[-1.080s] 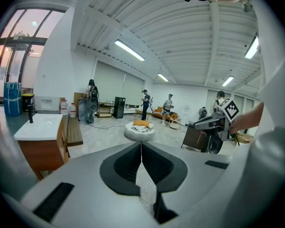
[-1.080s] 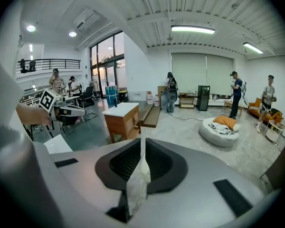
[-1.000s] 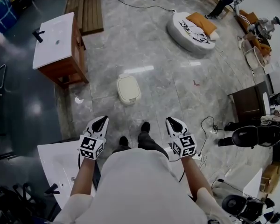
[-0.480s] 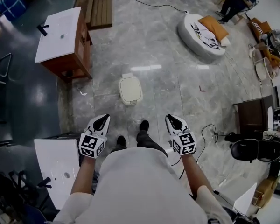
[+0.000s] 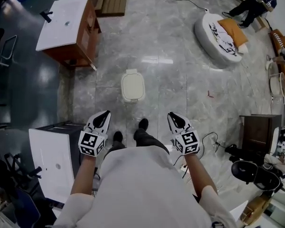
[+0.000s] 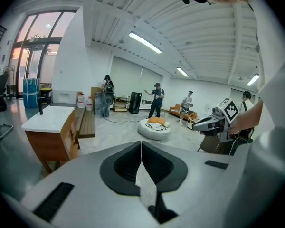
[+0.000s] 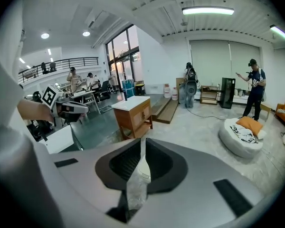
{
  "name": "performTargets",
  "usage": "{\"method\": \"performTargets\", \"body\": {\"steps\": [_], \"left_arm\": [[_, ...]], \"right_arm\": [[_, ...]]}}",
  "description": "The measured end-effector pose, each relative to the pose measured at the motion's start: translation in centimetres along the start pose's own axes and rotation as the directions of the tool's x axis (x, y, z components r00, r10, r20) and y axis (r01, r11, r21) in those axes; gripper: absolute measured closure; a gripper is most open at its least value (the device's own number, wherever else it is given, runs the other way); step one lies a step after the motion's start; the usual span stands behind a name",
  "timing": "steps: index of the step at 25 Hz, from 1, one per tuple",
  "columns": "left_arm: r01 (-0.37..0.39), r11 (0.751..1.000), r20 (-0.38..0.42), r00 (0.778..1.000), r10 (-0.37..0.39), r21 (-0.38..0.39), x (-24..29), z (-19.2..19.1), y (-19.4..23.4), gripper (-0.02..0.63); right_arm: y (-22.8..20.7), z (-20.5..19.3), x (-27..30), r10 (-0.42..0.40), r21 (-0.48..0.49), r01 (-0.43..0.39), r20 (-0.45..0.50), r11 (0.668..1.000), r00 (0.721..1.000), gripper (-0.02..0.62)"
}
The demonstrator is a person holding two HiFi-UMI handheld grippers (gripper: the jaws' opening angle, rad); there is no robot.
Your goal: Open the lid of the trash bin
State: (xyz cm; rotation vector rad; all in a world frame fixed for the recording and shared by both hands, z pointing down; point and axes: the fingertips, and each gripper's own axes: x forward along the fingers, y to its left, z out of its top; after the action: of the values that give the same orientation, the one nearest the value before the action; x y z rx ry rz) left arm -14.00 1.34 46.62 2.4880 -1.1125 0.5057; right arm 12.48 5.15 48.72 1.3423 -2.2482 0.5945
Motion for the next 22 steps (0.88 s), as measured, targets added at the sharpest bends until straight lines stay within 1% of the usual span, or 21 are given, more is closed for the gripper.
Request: {"method": "performTargets", "body": {"steps": [5,12,18,22], "left_arm": [[-0.037,0.999,-0.023,0.999,0.036,-0.013,2.7,0.1,-1.1,0.588],[-0.06,0.998,-0.064,0.996,0.06,-0.012,6.4,-0.5,-3.2,0.588],[-0.054,0.999,-0.107,0.993,0.053,-0.006,9.3,-1.5,-4.4,0.588],[-0.038,0.999,-0.136,0.99,0.038,0.001,11.3,-2.2,-5.1,0.588]], "right_arm": [[-2.5,-0.1,1.7,0.064,-0.015,-0.065,-0.024,0.998,0.998,0.56],[-5.2,-0.9,3.8,0.145,-0.025,-0.147,-0.051,0.989,0.988,0.56],[-6.1,-2.6,5.2,0.193,-0.02,-0.195,-0.08,0.981,0.978,0.56],[-6.6,-3.9,5.9,0.211,0.0,-0.212,-0.098,0.977,0.973,0.56]]}}
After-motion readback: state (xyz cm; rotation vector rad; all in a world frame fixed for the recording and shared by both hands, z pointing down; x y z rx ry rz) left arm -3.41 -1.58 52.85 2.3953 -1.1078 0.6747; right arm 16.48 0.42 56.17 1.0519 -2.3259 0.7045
